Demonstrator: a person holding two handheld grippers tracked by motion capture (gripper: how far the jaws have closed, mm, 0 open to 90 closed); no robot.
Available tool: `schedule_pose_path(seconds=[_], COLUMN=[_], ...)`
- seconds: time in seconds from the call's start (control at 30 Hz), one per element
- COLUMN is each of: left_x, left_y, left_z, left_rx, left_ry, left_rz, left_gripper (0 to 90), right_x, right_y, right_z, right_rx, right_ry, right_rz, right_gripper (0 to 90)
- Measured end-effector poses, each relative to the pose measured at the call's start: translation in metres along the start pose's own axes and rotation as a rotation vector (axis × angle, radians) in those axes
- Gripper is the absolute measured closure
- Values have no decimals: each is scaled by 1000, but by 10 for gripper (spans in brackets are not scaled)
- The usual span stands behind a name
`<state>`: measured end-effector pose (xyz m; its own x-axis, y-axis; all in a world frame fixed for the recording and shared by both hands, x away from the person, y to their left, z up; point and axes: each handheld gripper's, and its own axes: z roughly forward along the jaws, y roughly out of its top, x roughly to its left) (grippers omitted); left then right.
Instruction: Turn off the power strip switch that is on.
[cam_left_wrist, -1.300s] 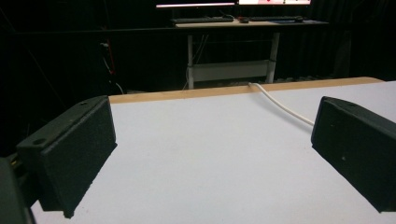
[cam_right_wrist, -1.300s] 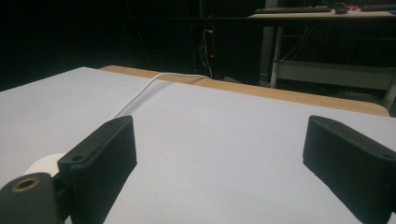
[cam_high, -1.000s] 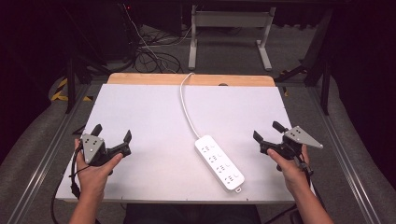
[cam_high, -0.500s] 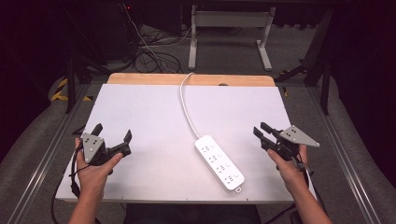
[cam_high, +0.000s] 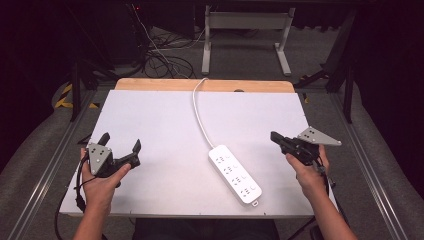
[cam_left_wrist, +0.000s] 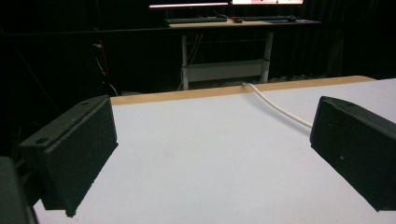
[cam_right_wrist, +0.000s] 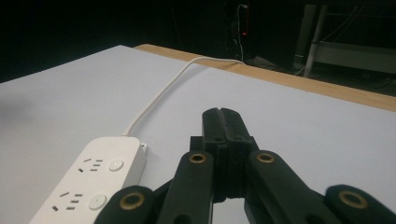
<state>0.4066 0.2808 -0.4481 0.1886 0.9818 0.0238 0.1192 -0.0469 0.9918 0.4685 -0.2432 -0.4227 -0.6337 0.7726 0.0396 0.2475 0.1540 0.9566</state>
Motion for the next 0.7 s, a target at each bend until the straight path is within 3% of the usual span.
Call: schedule_pose_path(seconds=[0.1, 0.27, 0.5, 0.67, 0.7], left_x=[1, 1, 2, 3, 2], left_y=[0, 0, -1, -1, -1], left_z=[0, 0, 0, -1, -1], left_rx=[2, 4, 5, 5, 4], left_ry=[3, 6, 7, 4, 5], left_rz=[-2, -1, 1, 1, 0], left_gripper=[12, 13, 13, 13, 13], right_x=[3, 17, 31, 46, 51], right_y=[3, 9, 14, 13, 11], right_z=[5, 22, 47, 68, 76], right_rx=[13, 79, 133, 216, 253], right_ry=[12, 70, 142, 203, 223], right_rz=[-17, -69, -81, -87, -89], right_gripper=[900, 900, 900, 900, 900])
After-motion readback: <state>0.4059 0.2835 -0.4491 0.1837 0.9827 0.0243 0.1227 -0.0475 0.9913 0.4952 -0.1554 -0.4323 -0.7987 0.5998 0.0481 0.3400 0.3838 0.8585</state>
